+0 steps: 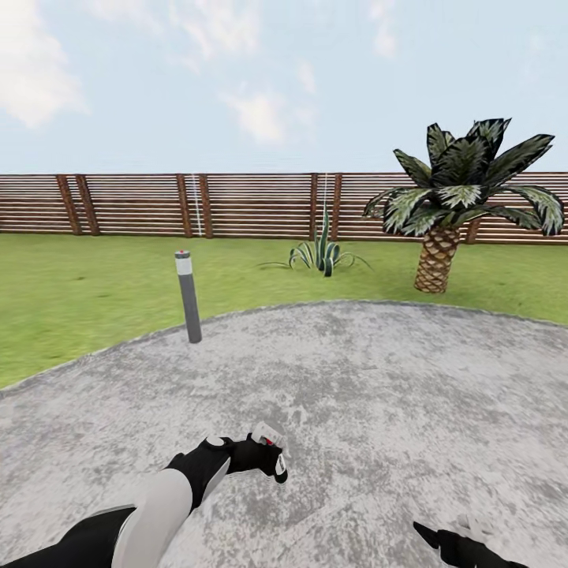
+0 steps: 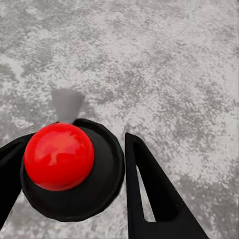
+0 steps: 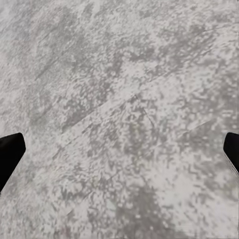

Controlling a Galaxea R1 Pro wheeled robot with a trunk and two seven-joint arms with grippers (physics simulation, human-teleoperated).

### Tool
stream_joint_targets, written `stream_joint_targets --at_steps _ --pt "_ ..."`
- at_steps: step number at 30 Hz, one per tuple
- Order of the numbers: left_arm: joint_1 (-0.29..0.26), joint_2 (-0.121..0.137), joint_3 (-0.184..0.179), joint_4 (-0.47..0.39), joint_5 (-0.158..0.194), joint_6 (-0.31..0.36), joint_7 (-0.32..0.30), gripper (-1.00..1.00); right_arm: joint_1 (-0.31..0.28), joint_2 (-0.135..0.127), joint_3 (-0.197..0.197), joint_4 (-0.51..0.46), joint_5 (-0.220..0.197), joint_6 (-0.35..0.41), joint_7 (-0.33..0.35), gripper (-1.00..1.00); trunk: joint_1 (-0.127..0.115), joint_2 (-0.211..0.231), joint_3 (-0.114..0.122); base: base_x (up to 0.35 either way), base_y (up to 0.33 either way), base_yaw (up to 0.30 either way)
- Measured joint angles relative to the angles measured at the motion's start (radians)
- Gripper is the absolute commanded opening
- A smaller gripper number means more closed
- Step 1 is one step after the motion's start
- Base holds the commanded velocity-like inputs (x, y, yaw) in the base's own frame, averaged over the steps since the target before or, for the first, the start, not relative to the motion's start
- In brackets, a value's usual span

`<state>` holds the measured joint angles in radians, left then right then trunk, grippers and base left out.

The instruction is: Pick up the pesticide atomizer in the garden and spray insectifuge to fully cover both potted plants in the garden.

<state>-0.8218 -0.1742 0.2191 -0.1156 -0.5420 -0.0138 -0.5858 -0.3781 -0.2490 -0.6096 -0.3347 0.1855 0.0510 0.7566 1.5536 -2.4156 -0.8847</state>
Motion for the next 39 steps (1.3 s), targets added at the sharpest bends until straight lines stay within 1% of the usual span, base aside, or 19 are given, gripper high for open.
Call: stream_joint_targets --at_steps 12,17,39 --pt "0.000 0.000 0.001 0.000 0.000 0.000 0.000 -1.00 0.000 0.000 0.000 0.000 0.000 0.000 -0.002 1.00 0.000 0.000 0.000 0.334 0.000 0.000" --pt "0.000 0.000 0.001 0.000 0.000 0.000 0.000 -1.00 0.000 0.000 0.000 0.000 0.000 -0.001 -0.003 1.00 0.000 0.000 0.000 0.334 0.000 0.077" --pt "0.000 0.000 0.001 0.000 0.000 0.000 0.000 -1.00 0.000 0.001 0.000 0.000 0.000 -0.001 -0.004 1.00 0.000 0.000 0.000 0.334 0.000 0.276"
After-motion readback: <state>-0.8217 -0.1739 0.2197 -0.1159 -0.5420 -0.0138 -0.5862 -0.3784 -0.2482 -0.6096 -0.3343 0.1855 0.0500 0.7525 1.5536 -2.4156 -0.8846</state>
